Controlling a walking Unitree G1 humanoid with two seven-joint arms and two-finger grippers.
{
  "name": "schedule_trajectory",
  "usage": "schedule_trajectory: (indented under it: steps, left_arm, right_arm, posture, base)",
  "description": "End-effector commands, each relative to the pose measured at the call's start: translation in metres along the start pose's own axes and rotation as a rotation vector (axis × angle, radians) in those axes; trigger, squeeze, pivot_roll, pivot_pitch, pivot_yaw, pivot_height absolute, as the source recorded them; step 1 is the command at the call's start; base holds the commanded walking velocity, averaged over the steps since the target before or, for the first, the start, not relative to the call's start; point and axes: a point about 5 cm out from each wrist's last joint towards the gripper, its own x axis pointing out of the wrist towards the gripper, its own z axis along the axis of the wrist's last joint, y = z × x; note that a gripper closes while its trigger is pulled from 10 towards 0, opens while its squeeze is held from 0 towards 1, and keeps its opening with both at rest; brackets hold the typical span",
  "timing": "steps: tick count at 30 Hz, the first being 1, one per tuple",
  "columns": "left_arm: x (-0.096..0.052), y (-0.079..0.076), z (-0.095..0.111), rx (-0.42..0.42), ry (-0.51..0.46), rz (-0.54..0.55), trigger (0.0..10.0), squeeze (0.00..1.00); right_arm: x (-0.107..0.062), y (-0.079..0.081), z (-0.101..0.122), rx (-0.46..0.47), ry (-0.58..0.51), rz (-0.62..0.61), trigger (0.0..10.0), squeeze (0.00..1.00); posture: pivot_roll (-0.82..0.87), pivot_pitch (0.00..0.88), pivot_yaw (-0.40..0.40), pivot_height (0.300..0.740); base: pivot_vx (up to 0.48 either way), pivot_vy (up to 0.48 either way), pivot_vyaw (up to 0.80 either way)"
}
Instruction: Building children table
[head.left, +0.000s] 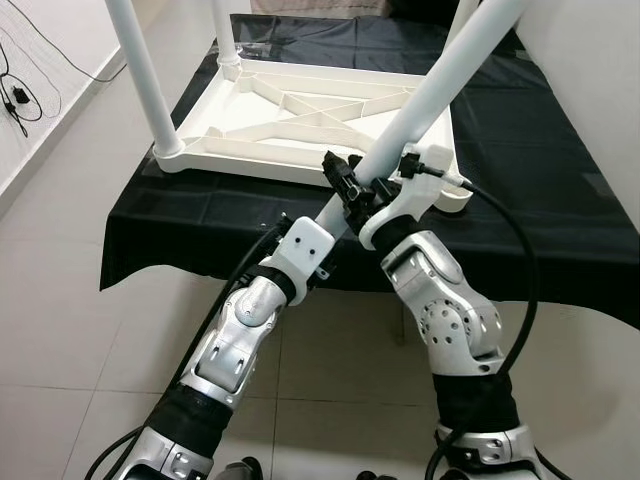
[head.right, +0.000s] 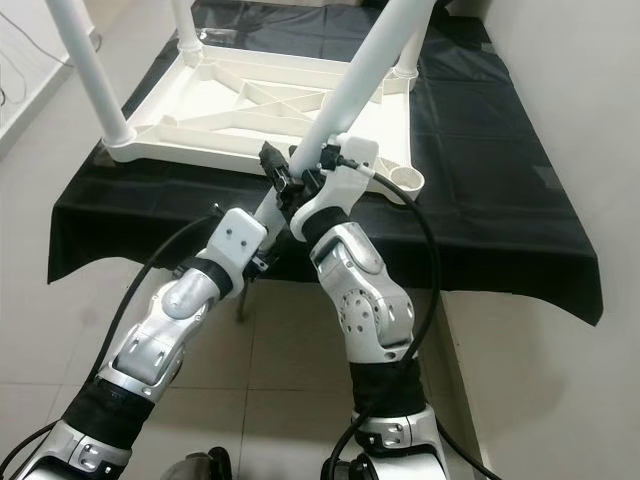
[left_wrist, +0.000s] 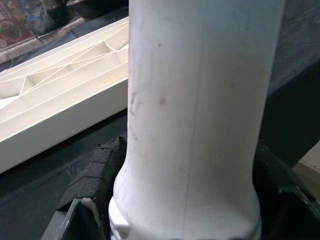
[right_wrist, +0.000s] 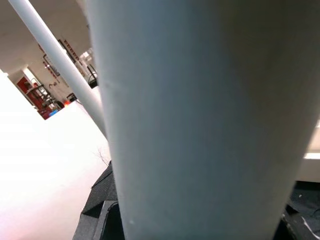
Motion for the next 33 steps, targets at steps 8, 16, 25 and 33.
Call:
schedule_trajectory:
  steps: [8, 16, 25, 33]
  left_arm:
    - [-0.002, -0.012, -0.010, -0.034, 0.041, -0.039, 10.0, 0.00]
    - [-0.015, -0.002, -0.010, -0.114, 0.012, -0.087, 10.0, 0.00]
    - [-0.051, 0.007, -0.018, -0.245, 0.025, -0.287, 10.0, 0.00]
    - [-0.075, -0.003, -0.018, -0.371, 0.050, -0.425, 10.0, 0.00]
  right_arm:
    - [-0.002, 0.010, 0.001, -0.064, -0.022, 0.058, 10.0, 1.00]
    - [-0.004, 0.006, 0.005, -0.088, -0.010, 0.198, 10.0, 0.00]
    - [-0.013, -0.010, 0.006, -0.094, 0.114, 0.436, 10.0, 0.00]
    - [-0.023, -0.006, -0.001, -0.108, 0.203, 0.595, 10.0, 0.00]
  posture:
    - [0.08, 0.179, -0.035, 0.740]
    - [0.08, 0.171, -0.032, 0.740]
    - [0.09, 0.165, -0.033, 0.740]
    - [0.09, 0.165, -0.035, 0.740]
  base:
    - [0.000, 0.000, 0.00]
    - [0.000, 0.000, 0.00]
    - [0.000, 0.000, 0.00]
    - [0.000, 0.000, 0.00]
